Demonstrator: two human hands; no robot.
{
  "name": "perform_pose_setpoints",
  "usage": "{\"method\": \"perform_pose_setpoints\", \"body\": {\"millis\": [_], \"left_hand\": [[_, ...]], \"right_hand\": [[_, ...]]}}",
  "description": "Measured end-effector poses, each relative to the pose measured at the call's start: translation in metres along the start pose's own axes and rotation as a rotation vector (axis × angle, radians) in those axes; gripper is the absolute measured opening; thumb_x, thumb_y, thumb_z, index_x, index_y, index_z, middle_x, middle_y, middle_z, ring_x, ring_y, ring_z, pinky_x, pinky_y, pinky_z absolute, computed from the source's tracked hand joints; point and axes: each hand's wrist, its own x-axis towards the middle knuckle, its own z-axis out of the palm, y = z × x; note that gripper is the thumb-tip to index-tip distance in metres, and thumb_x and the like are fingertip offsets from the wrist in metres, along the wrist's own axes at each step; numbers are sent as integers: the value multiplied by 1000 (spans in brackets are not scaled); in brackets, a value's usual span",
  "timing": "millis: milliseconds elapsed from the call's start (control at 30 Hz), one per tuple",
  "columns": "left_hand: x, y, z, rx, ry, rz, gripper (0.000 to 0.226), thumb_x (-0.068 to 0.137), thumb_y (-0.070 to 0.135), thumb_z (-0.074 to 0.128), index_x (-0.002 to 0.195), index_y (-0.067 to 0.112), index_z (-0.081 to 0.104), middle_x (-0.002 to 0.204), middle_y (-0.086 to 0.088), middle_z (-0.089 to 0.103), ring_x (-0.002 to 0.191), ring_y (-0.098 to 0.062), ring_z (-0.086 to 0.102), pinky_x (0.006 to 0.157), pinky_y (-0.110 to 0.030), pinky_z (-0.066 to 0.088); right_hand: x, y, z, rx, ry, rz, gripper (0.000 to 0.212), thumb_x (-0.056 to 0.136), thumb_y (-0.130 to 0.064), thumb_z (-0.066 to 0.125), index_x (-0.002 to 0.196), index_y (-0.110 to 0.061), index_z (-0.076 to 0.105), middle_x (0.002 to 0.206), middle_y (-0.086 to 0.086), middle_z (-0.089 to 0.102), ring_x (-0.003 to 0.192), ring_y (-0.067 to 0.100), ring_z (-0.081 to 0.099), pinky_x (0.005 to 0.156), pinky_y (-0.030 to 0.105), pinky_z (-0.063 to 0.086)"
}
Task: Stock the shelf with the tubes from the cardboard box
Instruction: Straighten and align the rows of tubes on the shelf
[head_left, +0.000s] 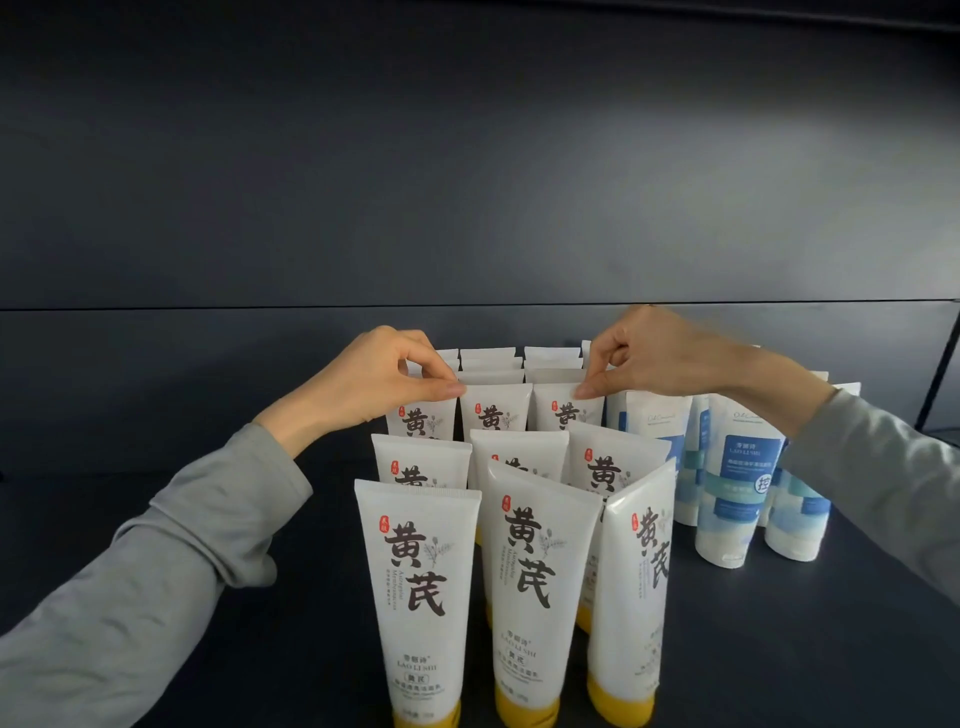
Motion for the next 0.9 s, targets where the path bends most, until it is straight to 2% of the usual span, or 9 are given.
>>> {"method": "perform_pose_setpoints", "body": {"millis": [100,200,267,333,400,600,700,800,900], "left_hand": [[0,1,1,-6,9,2,4,77,27,69,80,24,71,82,5,58,54,12,49,49,-3,35],[0,2,3,-17,15,-5,10,78,25,69,86,20,72,86,3,59,51,13,48,48,-2,35],[0,3,3,-15,20,-8,13,79,25,69,89,18,73,87,3,59,52,14,48,49,-2,35],[0,4,4,-13,20,-5,13,78,25,69,89,18,73,86,3,59,53,14,48,49,-2,35],[0,5,3,-9,22,-9,13,78,26,69,88,19,73,85,4,59,54,14,49,50,-4,35],[-8,14,-7,26,149,-15,21,74,39,68,90,26,73,87,11,56,57,15,46,56,-9,32],[-23,25,-22,-48,127,4,26,66,50,66,83,33,74,83,14,58,52,3,43,53,-8,34],[-43,32,-33,-21,2,27,28,62,55,64,81,37,74,79,17,58,51,-1,43,51,-12,35],[-61,31,-38,-43,-71,32,26,66,56,64,80,37,75,79,9,58,57,-9,46,53,-15,36]], "right_hand": [[-3,0,-1,34,-1,31,21,71,-35,79,57,-28,66,52,-20,59,60,-8,53,59,5,40],[-2,3,-1,57,0,34,22,72,-31,80,57,-24,65,44,-18,51,51,-2,48,68,21,44],[-2,2,0,87,5,39,21,71,-33,80,59,-20,68,53,-8,56,56,3,44,74,33,46],[-2,0,2,100,16,39,21,70,-34,81,61,-18,69,70,16,63,64,11,46,72,33,44],[-1,0,3,98,40,35,21,69,-33,81,60,-19,69,77,20,64,64,11,47,69,31,44],[-2,-2,-1,55,-8,63,19,72,-36,79,68,-19,71,71,0,67,68,7,55,70,23,46],[-3,-8,-4,12,-17,54,20,75,-41,75,74,-21,71,47,-21,53,51,-6,50,49,4,34],[-2,-18,-4,-20,41,39,22,79,-48,67,82,-27,72,70,-24,62,66,-7,56,58,7,37],[-5,-33,-5,4,18,-4,31,78,-54,63,85,-27,75,89,-13,72,81,-1,62,73,15,47]]}}
